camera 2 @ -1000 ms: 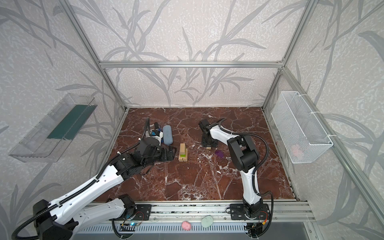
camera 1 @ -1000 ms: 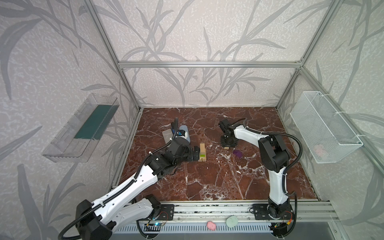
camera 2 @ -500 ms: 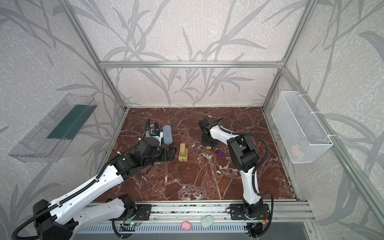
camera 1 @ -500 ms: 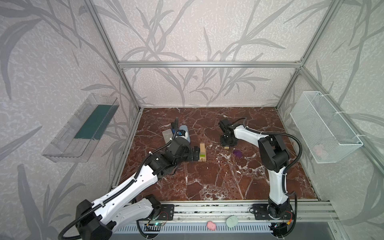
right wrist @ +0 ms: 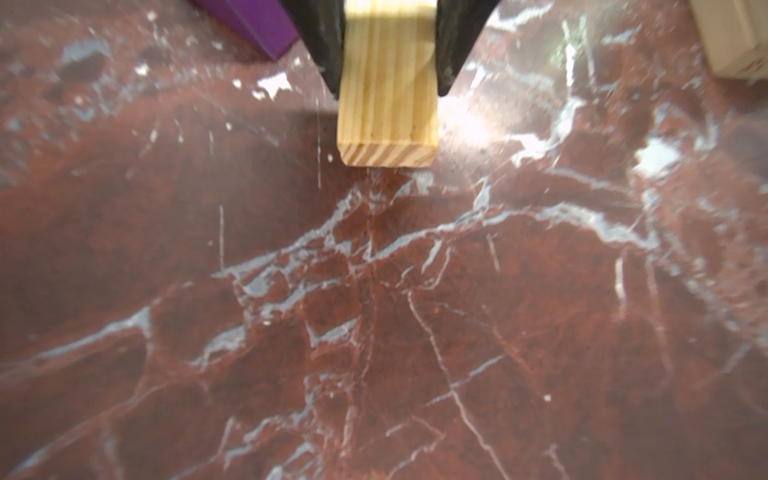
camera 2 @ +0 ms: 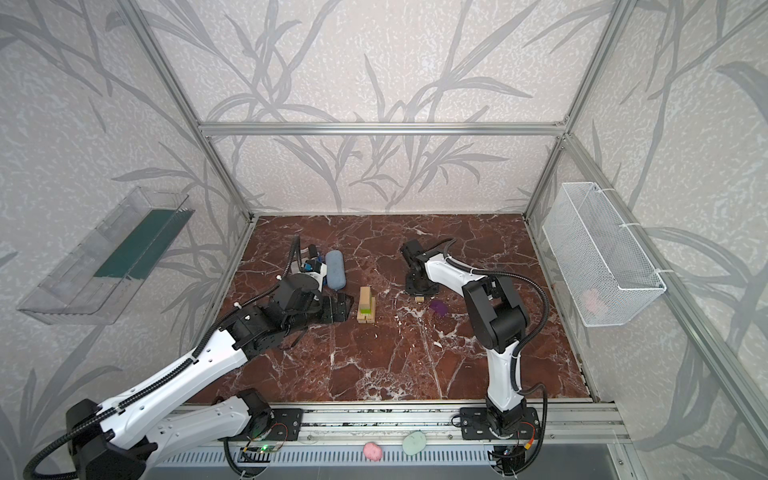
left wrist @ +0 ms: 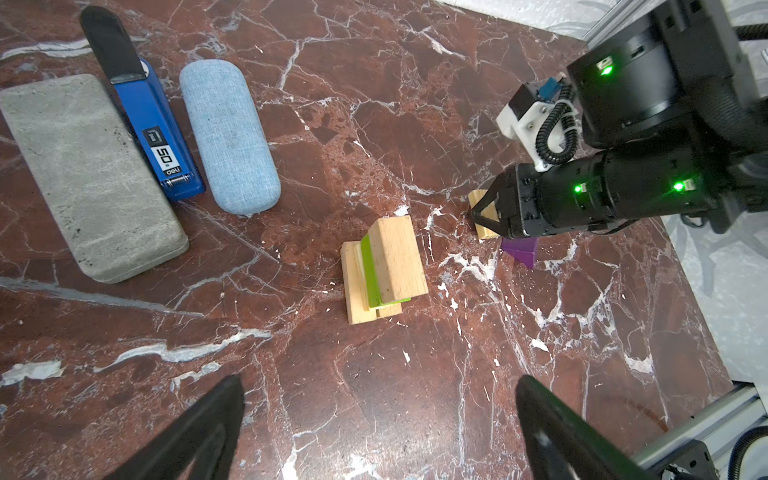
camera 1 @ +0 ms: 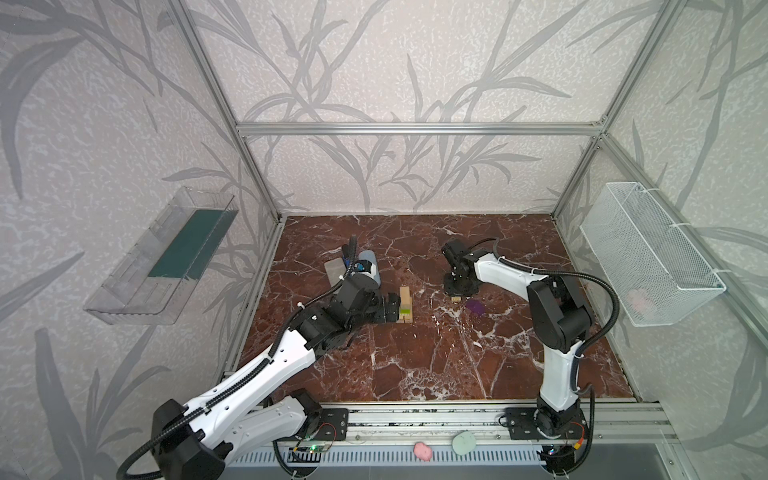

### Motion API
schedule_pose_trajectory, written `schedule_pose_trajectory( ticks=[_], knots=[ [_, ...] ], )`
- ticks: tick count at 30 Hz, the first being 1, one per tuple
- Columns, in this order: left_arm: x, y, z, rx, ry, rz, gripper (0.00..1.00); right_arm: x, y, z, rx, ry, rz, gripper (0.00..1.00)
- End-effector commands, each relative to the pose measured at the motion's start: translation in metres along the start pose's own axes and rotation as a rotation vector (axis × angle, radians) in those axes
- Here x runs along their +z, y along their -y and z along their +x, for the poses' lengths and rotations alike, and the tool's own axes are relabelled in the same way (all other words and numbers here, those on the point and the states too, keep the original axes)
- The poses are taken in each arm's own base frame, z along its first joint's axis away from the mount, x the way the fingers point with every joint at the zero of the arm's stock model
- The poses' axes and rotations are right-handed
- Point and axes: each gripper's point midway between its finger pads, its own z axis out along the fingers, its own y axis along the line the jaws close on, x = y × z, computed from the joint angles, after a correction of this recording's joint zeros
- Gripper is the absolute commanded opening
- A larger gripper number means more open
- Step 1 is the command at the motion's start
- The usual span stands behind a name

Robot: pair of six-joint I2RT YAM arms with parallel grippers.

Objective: Build the wood block tower

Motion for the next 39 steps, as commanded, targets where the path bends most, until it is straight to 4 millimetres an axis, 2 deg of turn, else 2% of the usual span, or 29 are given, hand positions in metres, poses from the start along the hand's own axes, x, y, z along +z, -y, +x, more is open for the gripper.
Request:
schedule_pose_trajectory(
  ticks=[1, 4, 14, 23, 27, 33, 39],
  knots=[
    [-0.001, 0.001, 0.004, 0.008, -0.033, 0.013, 1.00, -0.031, -0.009, 0.008, -0.017, 0.007, -0.033, 0.28],
    [0.000, -0.002, 0.011, 0.012, -0.052, 0.006, 0.99, -0.046, -0.016, 0.019, -0.013, -0.006, -0.044, 0.28],
    [-0.006, -0.024, 0.024, 0.017, -0.063, -0.044, 0.99, -0.107, -0.041, 0.034, -0.019, 0.030, -0.057, 0.28],
    [-0.017, -0.053, 0.029, -0.026, -0.048, -0.130, 1.00, -0.143, -0.091, 0.050, -0.022, 0.040, -0.103, 0.28],
    [-0.021, -0.063, 0.032, -0.044, -0.046, -0.167, 0.99, -0.148, -0.116, 0.054, -0.031, 0.042, -0.100, 0.27],
    [-0.027, -0.072, 0.033, -0.065, -0.030, -0.195, 0.99, -0.146, -0.149, 0.049, -0.069, 0.070, -0.105, 0.26],
    [-0.030, -0.076, 0.034, -0.079, -0.024, -0.203, 1.00, -0.131, -0.164, 0.043, -0.097, 0.061, -0.075, 0.26]
  ],
)
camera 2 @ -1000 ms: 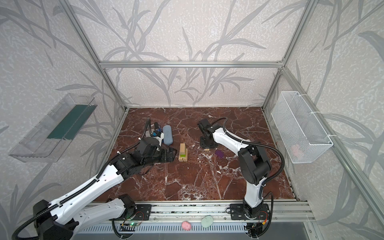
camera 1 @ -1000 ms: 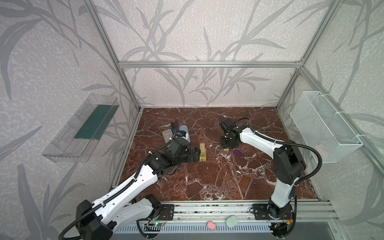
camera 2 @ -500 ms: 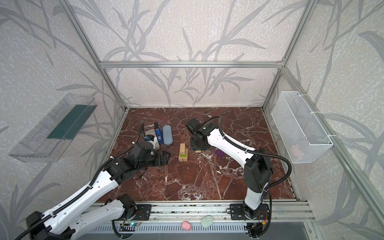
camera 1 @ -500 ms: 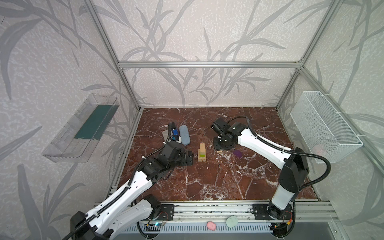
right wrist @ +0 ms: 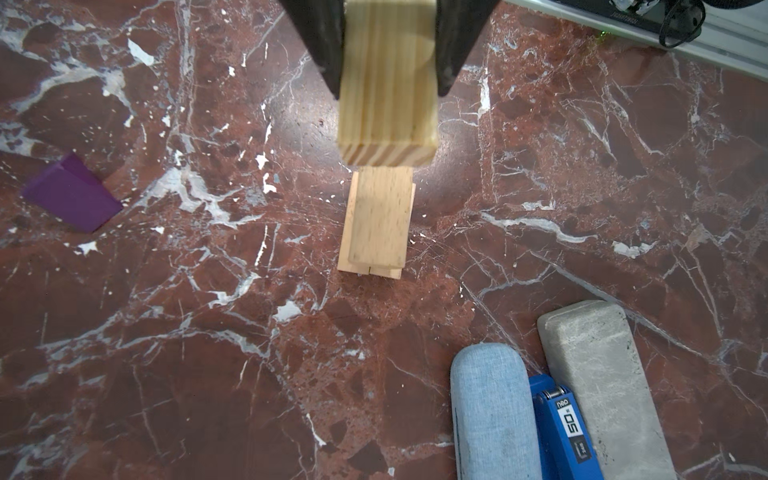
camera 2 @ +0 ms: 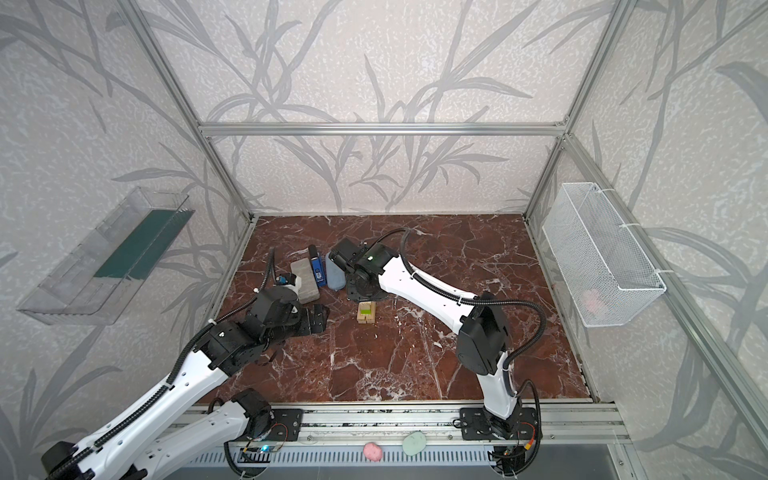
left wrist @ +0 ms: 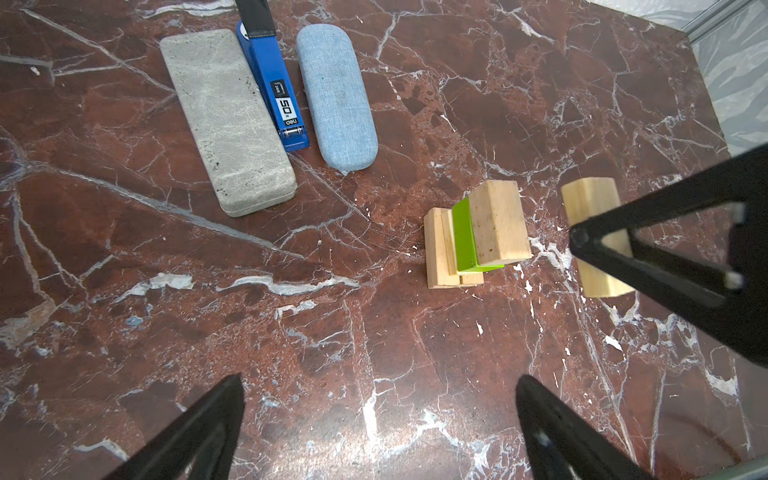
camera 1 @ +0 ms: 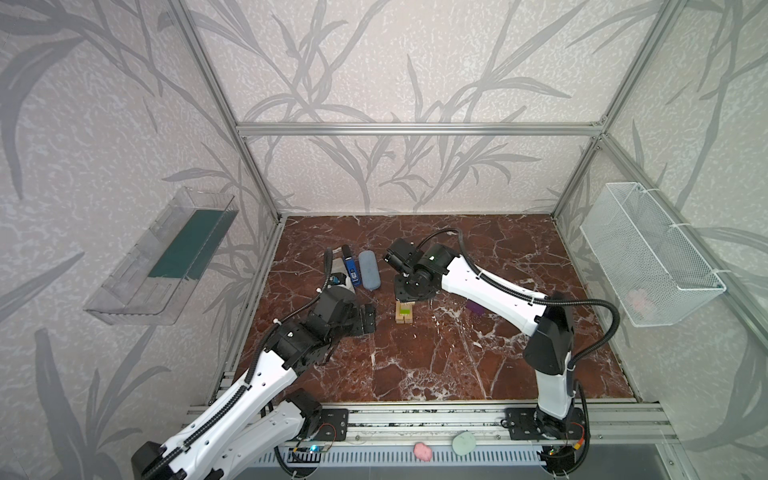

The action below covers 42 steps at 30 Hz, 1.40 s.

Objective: Build the wood block tower

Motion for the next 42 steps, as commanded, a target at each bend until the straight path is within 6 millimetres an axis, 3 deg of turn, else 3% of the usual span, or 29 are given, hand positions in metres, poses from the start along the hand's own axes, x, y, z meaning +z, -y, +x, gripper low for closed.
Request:
schedule_pose_trajectory(
  ticks=[1, 19, 42],
  knots=[
    [0.000, -0.013, 0.007, -0.015, -0.013, -0.049, 0.99, 0.003, 0.004, -0.002, -0.009, -0.004, 0.054, 0.26],
    [-0.003, -0.019, 0.004, -0.033, 0.003, -0.067, 0.99, 0.035, 0.005, -0.011, -0.028, -0.006, 0.141, 0.26],
    [-0.001, -0.017, 0.001, -0.039, 0.002, -0.060, 0.99, 0.047, 0.005, -0.010, -0.007, -0.021, 0.149, 0.26]
  ],
)
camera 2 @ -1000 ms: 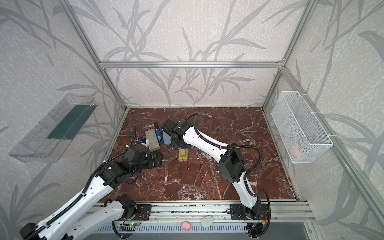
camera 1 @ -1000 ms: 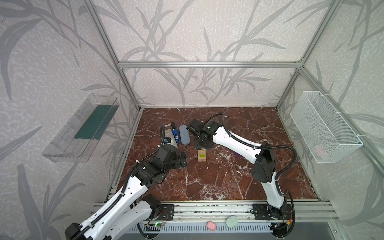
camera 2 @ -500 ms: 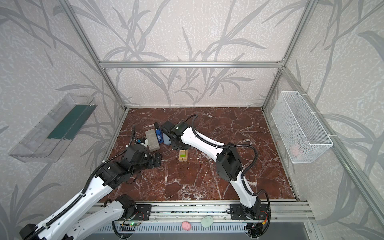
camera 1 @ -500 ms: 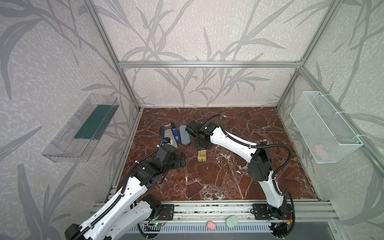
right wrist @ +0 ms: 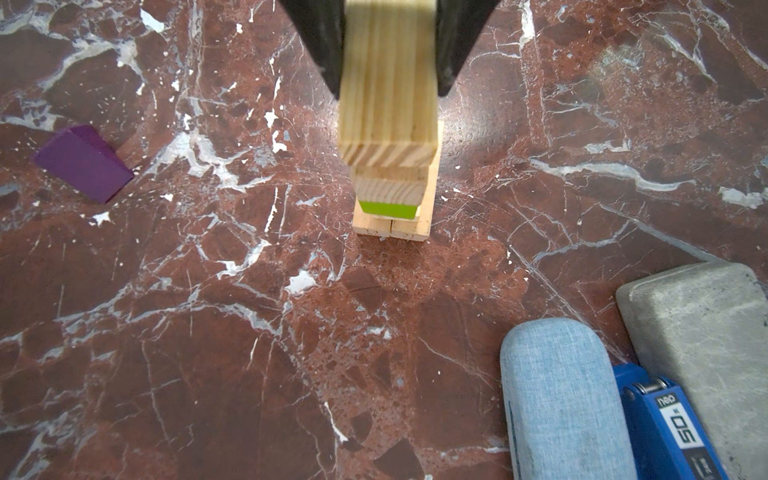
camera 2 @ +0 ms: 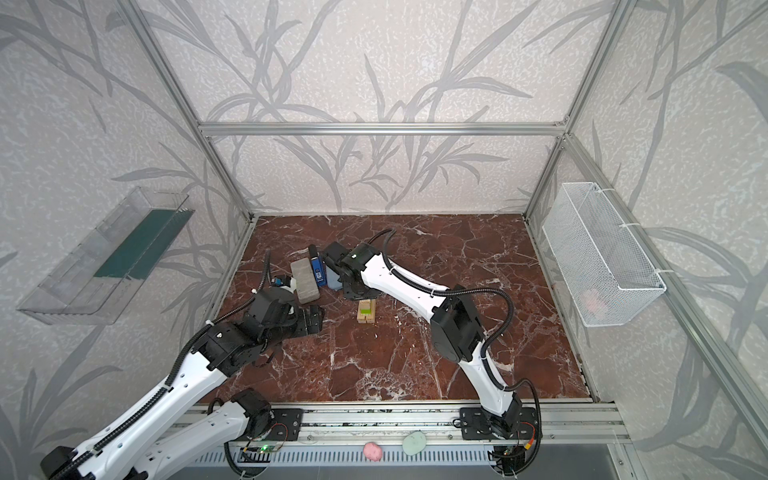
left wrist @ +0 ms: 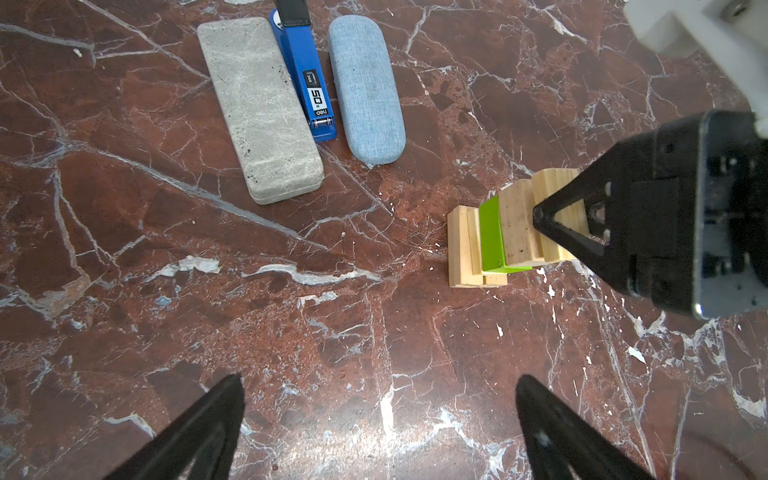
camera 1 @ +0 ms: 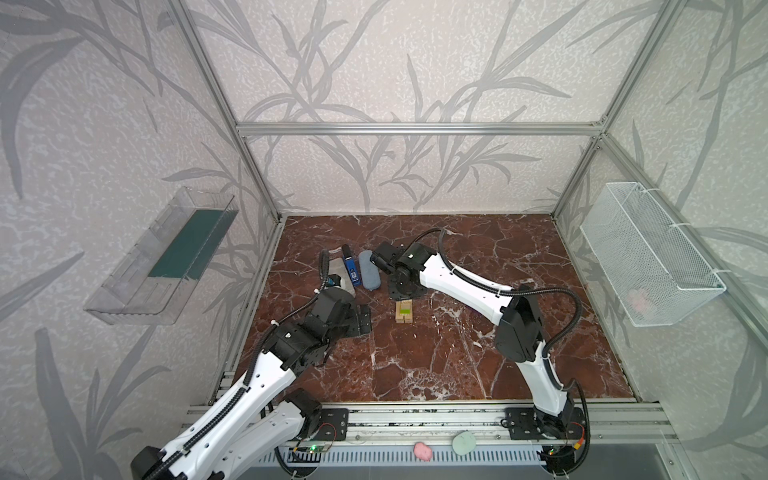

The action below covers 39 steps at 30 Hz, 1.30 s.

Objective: Build the wood block tower
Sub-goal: 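Lower the wooden block onto the lime-green block with the right gripper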

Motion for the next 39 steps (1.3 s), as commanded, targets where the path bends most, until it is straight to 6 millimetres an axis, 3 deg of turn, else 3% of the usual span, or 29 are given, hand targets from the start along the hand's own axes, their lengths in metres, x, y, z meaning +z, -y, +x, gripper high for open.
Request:
schedule_pose_trajectory(
  ticks=[1, 20, 39],
  knots=[
    [-0.0012, -0.0026, -0.0019, -0.010, 0.007, -0.010, 0.99, 0.0042, 0.0014, -0.0012, 0.013, -0.007, 0.015, 0.26],
    [0.0002, -0.0018, -0.0015, -0.018, 0.002, -0.002, 1.00, 0.0093, -0.0001, 0.0007, 0.018, -0.016, 0.013, 0.29],
    [0.0009, -0.0010, -0.0016, -0.024, -0.002, 0.004, 0.99, 0.0076, 0.0011, -0.0051, 0.023, -0.003, 0.008, 0.44]
  ],
)
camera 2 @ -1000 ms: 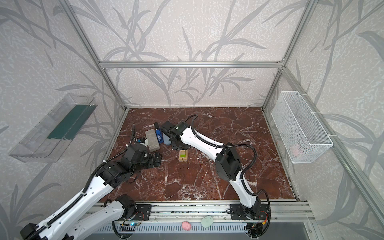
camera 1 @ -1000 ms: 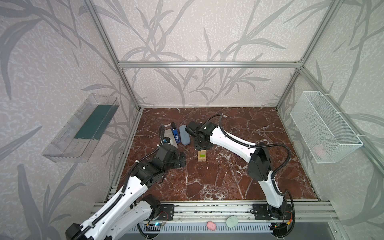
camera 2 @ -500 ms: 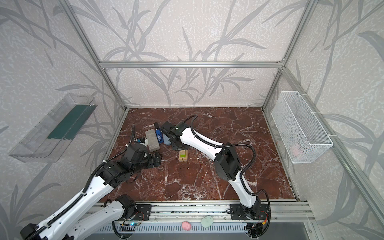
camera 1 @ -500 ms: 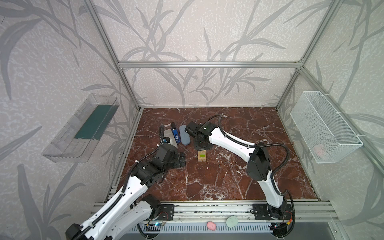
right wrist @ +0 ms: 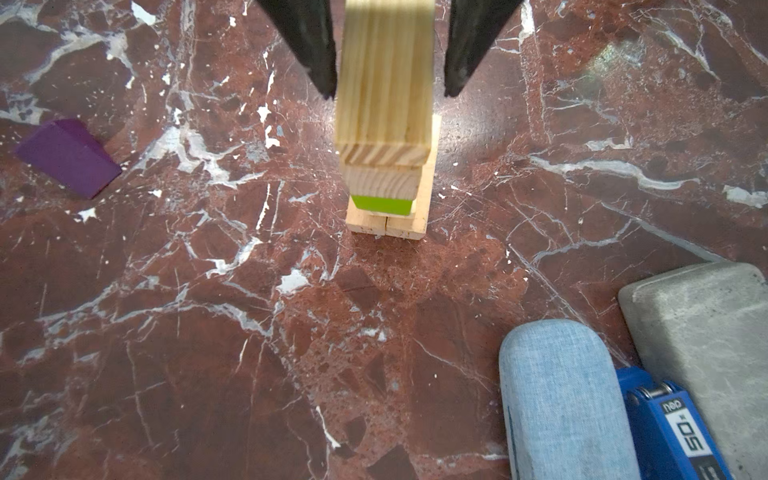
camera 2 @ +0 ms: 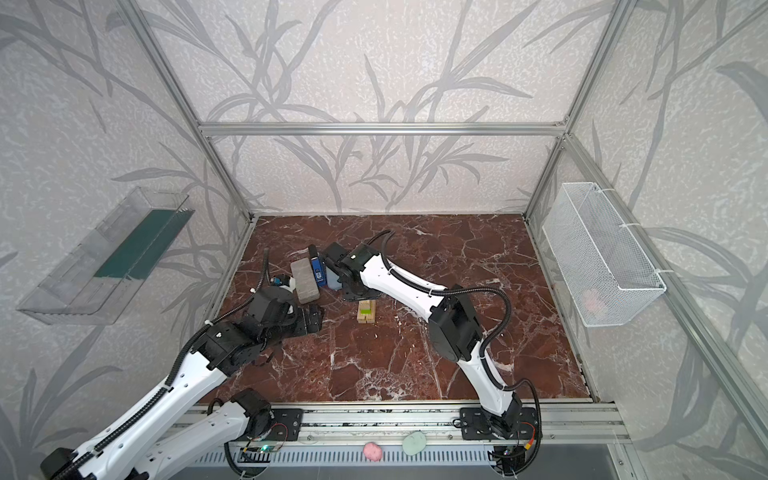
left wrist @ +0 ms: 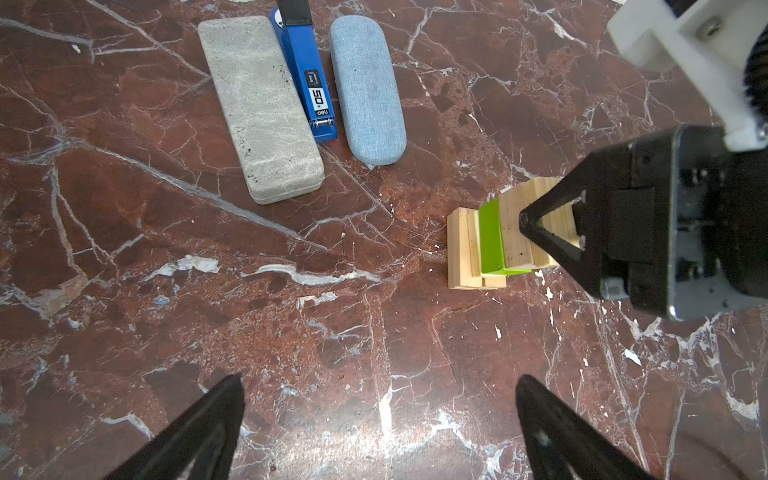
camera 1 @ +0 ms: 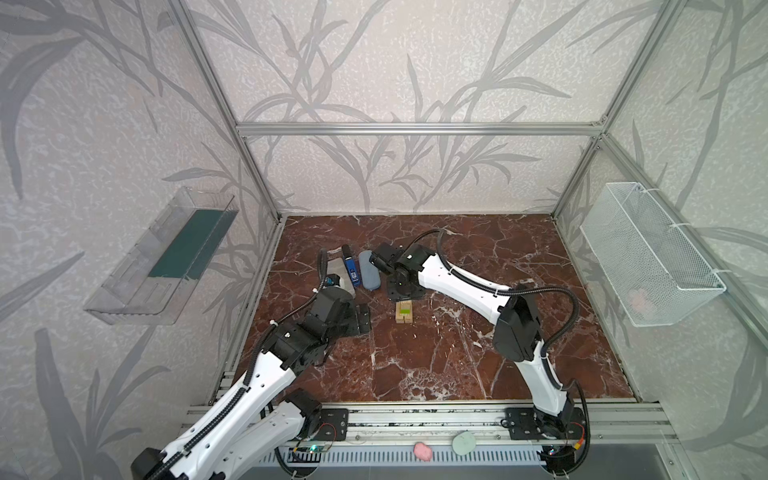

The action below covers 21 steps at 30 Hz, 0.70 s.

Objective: Build the wood block tower
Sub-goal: 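Lower the wooden block onto the lime-green block with the right gripper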

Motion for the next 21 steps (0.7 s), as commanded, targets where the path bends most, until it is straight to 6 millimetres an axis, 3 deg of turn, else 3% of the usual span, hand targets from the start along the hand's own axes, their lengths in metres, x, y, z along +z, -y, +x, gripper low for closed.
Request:
schedule_pose_trajectory(
  ticks=[1, 21],
  knots=[
    [0.0003, -0.0006, -0.0009, -0.014, 0.001, 0.000, 0.99, 0.0018, 0.0018, -0.0040, 0.011, 0.003, 0.012, 0.44],
    [0.0013, 0.0020, -0.0011, -0.019, -0.003, 0.012, 1.00, -0.0030, 0.0014, -0.0108, 0.009, 0.019, 0.001, 0.34]
  ],
)
